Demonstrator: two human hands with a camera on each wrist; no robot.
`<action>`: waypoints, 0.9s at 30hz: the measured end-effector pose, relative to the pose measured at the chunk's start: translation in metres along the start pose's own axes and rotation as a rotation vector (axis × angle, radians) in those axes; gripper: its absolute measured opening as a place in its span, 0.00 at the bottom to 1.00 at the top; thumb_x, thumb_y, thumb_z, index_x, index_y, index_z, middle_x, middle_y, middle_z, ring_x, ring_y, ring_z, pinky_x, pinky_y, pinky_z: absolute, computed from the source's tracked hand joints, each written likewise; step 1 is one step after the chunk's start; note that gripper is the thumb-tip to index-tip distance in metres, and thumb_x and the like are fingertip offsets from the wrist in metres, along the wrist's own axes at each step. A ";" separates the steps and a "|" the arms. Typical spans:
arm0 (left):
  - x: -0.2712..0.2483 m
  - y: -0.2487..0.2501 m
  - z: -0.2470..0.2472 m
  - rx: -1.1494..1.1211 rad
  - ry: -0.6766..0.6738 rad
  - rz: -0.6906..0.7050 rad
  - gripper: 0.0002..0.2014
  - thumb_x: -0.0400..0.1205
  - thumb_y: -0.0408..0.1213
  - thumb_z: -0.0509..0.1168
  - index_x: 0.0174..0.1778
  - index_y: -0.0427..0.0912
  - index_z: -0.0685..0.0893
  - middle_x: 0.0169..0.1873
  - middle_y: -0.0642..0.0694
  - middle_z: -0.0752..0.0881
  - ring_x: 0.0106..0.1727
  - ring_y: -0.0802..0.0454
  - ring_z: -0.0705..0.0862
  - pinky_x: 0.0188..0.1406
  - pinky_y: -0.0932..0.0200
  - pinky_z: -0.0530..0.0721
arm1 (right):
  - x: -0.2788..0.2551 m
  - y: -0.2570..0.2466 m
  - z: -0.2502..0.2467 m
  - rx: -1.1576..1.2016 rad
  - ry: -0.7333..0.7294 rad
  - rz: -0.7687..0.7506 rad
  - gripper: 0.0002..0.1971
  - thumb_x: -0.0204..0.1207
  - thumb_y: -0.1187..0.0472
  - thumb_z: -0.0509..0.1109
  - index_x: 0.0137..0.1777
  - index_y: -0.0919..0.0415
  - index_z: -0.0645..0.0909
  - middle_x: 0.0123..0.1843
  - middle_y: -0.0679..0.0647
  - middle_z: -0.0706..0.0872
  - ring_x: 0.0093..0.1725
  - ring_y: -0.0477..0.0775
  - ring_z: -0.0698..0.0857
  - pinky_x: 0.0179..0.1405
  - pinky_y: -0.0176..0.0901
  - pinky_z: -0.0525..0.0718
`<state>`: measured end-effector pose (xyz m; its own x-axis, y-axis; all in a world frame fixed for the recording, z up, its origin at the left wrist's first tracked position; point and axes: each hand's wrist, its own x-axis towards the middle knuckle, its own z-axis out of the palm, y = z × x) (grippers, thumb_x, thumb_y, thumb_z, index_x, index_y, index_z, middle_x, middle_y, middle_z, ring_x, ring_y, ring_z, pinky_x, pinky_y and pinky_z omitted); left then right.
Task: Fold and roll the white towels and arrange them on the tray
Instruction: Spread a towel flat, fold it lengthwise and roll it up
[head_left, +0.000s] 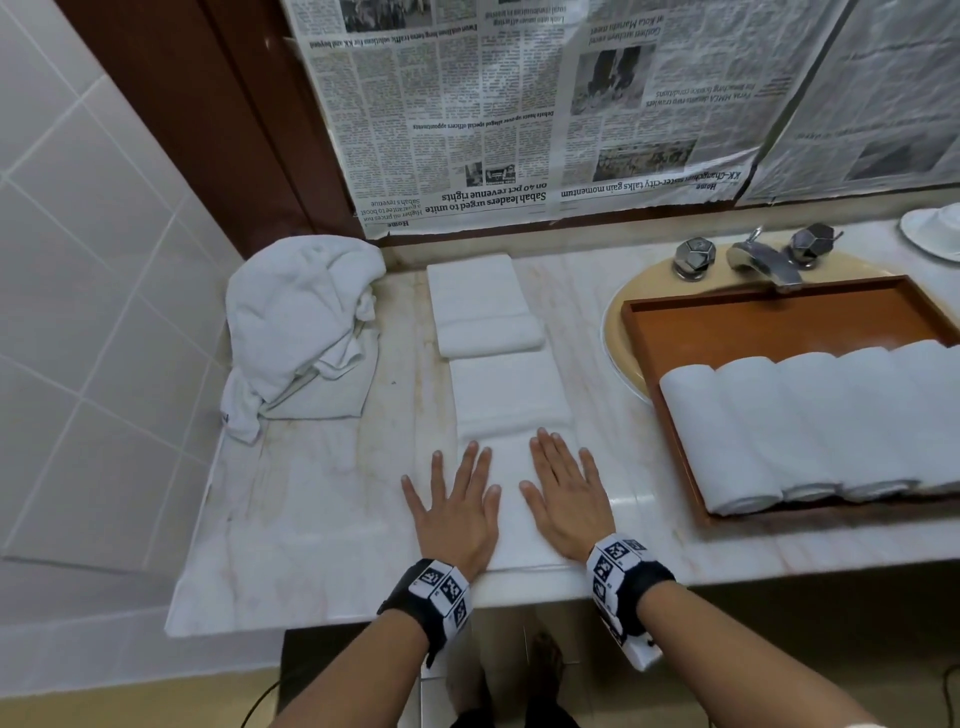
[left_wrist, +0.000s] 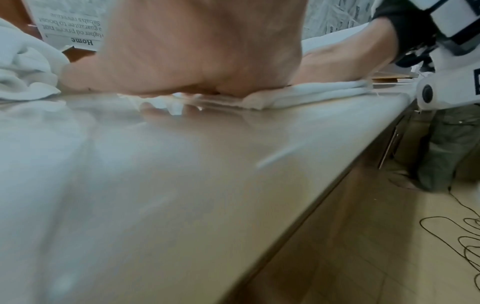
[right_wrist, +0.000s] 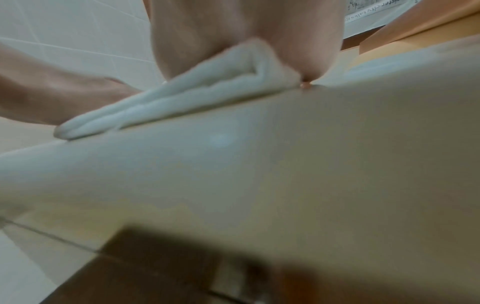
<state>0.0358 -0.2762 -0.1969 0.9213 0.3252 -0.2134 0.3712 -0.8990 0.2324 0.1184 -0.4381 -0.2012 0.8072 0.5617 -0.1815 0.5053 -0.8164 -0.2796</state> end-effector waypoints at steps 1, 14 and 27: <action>0.001 0.000 -0.002 0.011 -0.022 0.001 0.27 0.90 0.58 0.38 0.88 0.63 0.49 0.86 0.66 0.49 0.88 0.44 0.48 0.77 0.23 0.34 | 0.004 0.003 -0.002 0.004 -0.002 0.009 0.38 0.79 0.39 0.26 0.87 0.55 0.35 0.87 0.46 0.35 0.84 0.42 0.32 0.83 0.52 0.30; -0.059 -0.021 -0.004 -0.256 0.054 0.387 0.24 0.81 0.57 0.62 0.73 0.56 0.77 0.73 0.59 0.75 0.72 0.57 0.72 0.68 0.46 0.76 | -0.103 0.023 -0.002 0.177 0.171 -0.269 0.23 0.77 0.41 0.64 0.66 0.52 0.82 0.68 0.49 0.83 0.67 0.49 0.79 0.68 0.45 0.78; -0.077 -0.027 0.001 -0.064 0.062 0.565 0.12 0.76 0.56 0.66 0.52 0.60 0.78 0.48 0.62 0.80 0.51 0.58 0.78 0.47 0.60 0.74 | -0.111 0.017 -0.007 -0.025 0.115 -0.398 0.22 0.60 0.59 0.84 0.56 0.57 0.86 0.54 0.52 0.86 0.50 0.52 0.87 0.44 0.42 0.89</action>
<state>-0.0449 -0.2774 -0.1875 0.9831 -0.1822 0.0160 -0.1761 -0.9195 0.3514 0.0393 -0.5154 -0.1793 0.5751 0.8169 0.0435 0.7912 -0.5419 -0.2835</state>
